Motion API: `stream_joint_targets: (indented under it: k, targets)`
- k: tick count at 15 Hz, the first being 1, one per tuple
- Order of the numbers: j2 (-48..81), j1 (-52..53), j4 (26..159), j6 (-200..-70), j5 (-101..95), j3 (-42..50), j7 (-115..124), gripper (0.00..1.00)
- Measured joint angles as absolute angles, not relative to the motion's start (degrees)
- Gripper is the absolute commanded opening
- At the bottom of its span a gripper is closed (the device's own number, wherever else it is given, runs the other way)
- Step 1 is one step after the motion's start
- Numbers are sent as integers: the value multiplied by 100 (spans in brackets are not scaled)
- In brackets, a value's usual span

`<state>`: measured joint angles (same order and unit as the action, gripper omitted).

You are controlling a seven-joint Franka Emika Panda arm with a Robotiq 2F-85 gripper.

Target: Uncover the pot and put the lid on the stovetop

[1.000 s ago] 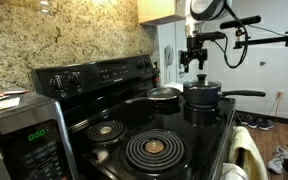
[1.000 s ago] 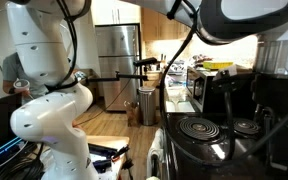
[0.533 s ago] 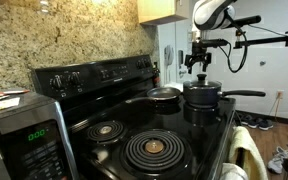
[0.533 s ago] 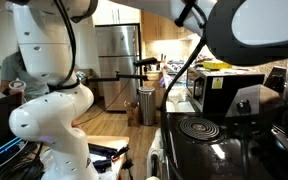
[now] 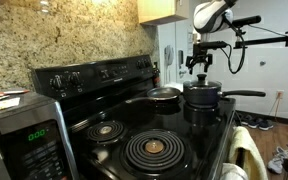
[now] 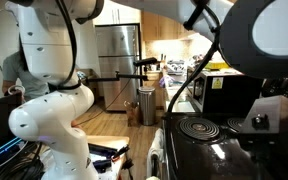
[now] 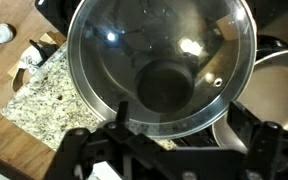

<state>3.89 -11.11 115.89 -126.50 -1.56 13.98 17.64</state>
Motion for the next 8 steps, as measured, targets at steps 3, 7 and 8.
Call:
stream_joint_targets:
  k: [3,7,8]
  targets:
    - [531,-1111,11446,-12542,-156,1406,1962,100]
    - [613,-1111,11273,-12165,-165,1418,2266,100]
    - [613,-1111,11242,-12061,-168,1432,2336,100]
